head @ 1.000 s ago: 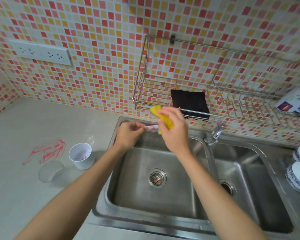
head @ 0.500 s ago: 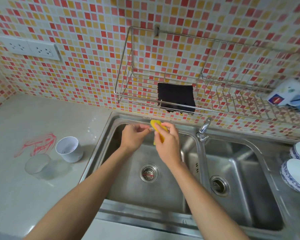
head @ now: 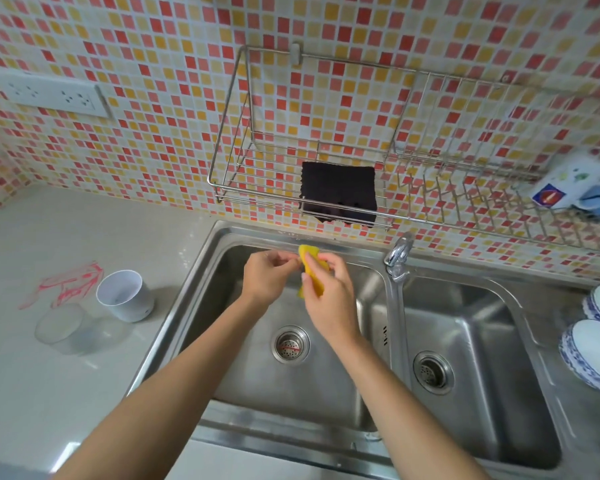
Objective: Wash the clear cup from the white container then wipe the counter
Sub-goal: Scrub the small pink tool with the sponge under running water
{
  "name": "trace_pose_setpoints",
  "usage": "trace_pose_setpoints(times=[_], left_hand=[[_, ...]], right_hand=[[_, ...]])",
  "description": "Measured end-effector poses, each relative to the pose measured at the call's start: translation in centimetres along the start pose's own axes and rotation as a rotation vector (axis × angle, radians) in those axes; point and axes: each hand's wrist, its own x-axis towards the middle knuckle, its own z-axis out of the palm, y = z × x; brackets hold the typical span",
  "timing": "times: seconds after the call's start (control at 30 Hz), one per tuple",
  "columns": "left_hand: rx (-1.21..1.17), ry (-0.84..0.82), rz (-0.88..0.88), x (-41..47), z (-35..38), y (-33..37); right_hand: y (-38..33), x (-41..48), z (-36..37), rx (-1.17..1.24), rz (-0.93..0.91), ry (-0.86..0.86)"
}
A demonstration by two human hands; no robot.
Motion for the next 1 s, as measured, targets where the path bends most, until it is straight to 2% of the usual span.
trace_pose_setpoints(times=[0.2, 0.43, 0.5, 0.6, 0.7, 0.77, 0.87, 1.0], left_hand=[[-0.036, -0.03, -0.036, 0.0, 0.7, -0.1], [-0.059, -0.096, -0.139, -0.4, 1.2, -0.4], [0.022, -0.106, -0.082, -0.5, 1.1, -0.4], [0.332, -0.142, 0.142, -0.7, 0.4, -0.1], [0.552, -0.13, 0.374, -0.5, 0.0, -0.1], [0.647, -0.099, 0.453, -0.3, -0.1, -0.1], [0.626, -0.022, 0.489, -0.1, 0.2, 0.1], [0.492, 0.04, 0.41, 0.0, 0.3, 0.7]], right_hand=[[2.4, 0.6, -1.0, -0.132, 0.013, -0.083], [2.7, 1.3, -1.3, -0.224, -0.161, -0.03], [2.8, 1.5, -1.2, -0.246, -0.149, -0.085], [3.2, 1.9, -1.4, -0.269, -0.135, -0.147], [3.0, 2.3, -1.8, -0.287, -0.157, -0.18], [2.7, 2.6, -1.9, -0.27, -0.162, -0.195], [2.9, 3.1, -1.8, -0.24, -0.138, -0.158], [2.9, 2.8, -1.6, -0.214, 0.002, -0.04]])
